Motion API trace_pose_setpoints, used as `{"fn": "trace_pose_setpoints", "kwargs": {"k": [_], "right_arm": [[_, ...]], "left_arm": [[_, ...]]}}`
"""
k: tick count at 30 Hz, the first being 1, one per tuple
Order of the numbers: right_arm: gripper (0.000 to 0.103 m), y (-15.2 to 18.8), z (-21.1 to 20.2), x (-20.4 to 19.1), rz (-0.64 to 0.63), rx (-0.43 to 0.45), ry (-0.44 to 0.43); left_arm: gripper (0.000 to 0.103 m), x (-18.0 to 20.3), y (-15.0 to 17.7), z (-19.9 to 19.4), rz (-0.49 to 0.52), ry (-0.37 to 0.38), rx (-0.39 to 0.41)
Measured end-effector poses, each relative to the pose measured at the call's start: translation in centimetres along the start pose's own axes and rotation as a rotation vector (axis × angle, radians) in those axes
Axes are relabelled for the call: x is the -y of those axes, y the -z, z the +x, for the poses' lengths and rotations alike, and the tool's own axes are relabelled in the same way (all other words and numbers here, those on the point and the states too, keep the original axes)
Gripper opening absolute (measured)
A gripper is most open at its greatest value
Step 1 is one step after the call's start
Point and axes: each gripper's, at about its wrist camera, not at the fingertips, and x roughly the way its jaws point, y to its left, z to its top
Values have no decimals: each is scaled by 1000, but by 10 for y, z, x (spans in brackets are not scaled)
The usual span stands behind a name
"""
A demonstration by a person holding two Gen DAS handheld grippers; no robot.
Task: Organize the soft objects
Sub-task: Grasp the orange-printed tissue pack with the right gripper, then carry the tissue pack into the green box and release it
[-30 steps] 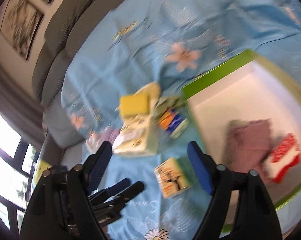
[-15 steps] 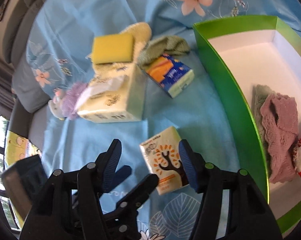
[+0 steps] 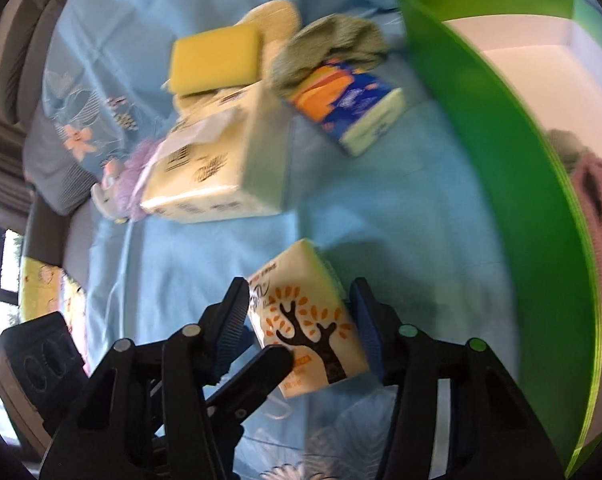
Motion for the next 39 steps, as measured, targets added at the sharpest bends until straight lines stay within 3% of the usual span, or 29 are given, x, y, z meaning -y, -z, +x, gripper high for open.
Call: {"fn": "trace_pose_setpoints", "kwargs": {"k": [5,14,20,24,29,39], "right_arm": [[48,4,16,-23,-25,-53,-85],[49,11,28,-47,-45,-100,-171],[50,15,40,-60,-73,-132,-163],[49,14,45,-63,-79,-124,-141],[38,15,39,-69,-125,-85,-109],[38,14,14,-85,-164,52,-114]], "left_arm": [[49,-9,-1,-9,10,-73,18],[49,-33,-11,-24,-37,-104,37],[48,-41,-11,-21,-52,-122,24],[48,-36,-10,-21,-21,-140,29],[47,-28,-10,-29,18,-158,61],[47,-20,-15,-48,60,-138,140]]}}
